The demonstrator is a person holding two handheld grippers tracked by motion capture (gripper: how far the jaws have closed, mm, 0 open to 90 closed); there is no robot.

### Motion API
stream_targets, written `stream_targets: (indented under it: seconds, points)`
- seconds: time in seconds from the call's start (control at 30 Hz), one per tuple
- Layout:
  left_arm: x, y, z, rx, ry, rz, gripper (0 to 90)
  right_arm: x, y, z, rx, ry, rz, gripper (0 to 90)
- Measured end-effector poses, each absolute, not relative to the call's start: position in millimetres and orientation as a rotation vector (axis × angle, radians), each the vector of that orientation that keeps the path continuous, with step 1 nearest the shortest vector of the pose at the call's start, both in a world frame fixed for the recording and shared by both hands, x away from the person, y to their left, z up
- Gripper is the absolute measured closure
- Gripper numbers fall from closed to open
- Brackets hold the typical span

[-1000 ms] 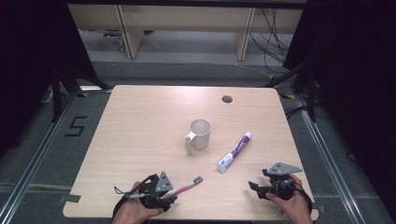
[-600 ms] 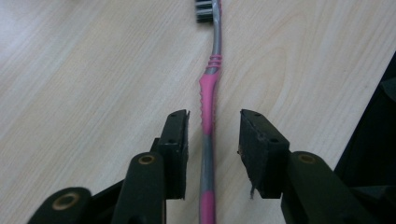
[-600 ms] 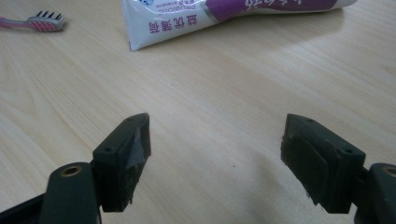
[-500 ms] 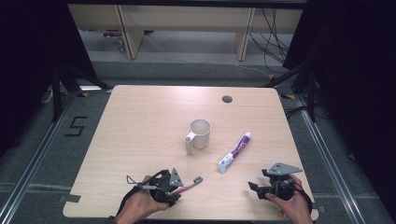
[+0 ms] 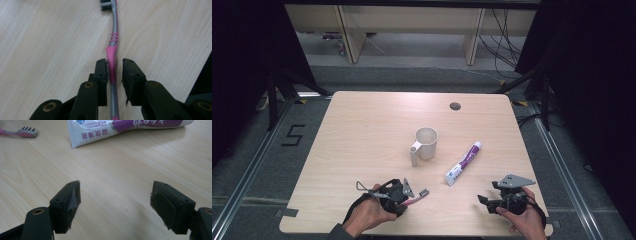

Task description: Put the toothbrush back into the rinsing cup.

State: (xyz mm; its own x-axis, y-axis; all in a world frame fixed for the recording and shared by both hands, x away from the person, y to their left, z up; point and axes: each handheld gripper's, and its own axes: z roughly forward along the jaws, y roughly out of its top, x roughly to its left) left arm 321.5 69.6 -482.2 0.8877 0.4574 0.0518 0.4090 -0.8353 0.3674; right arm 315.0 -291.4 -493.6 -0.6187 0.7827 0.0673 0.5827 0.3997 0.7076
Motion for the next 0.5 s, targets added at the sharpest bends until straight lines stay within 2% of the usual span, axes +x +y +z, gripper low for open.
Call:
stream_targets:
  seconds: [0.5]
  points:
    - [328,52,-479,2.856,0.624,0.162,80.7,316,-293,-493,1.17,2.376,1.036,25.4]
